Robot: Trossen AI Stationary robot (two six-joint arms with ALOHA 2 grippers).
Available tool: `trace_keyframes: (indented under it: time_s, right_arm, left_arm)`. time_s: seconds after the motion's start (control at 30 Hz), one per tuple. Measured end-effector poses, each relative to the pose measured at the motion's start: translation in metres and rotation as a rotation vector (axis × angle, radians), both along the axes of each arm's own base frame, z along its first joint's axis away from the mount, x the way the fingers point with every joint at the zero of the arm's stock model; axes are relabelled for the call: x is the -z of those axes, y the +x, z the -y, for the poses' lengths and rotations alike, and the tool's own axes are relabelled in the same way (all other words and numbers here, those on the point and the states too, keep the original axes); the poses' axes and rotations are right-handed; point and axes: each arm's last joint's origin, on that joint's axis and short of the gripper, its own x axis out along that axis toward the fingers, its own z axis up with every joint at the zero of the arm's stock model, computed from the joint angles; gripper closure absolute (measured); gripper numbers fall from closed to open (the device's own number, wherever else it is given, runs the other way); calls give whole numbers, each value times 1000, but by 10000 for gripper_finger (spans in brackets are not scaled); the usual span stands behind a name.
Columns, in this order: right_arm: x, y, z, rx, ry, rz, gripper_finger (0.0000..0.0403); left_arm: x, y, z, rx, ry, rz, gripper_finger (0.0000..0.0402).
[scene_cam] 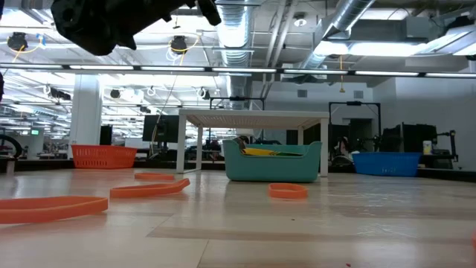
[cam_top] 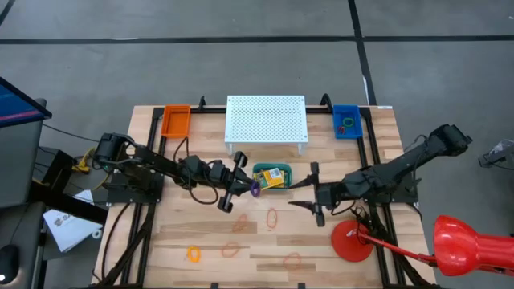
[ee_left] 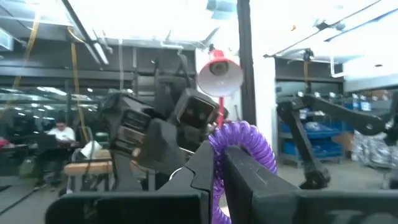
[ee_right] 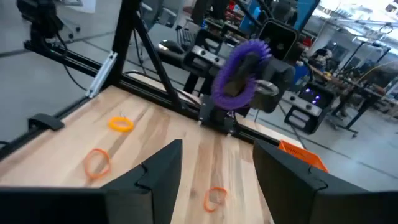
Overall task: Pick & Place Office Desk Supplies
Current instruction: Put the purple keychain into the blue bin
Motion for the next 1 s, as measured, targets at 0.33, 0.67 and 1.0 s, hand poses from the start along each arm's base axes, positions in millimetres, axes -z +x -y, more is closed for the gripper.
trace_keyframes:
  time_s: [0.33,0.67,1.0]
  right_arm:
    - [25,38,-6,-47,-131,84,210]
    - [30,63,-17,-43,-290,169,210]
    - [48,95,-26,172,-570,197,210]
  left_arm:
    - [-2,0,1,14,-3,0,392]
    - [-1,1,0,-5,-12,-5,392]
    - [-1,1,0,-6,-32,-11,392]
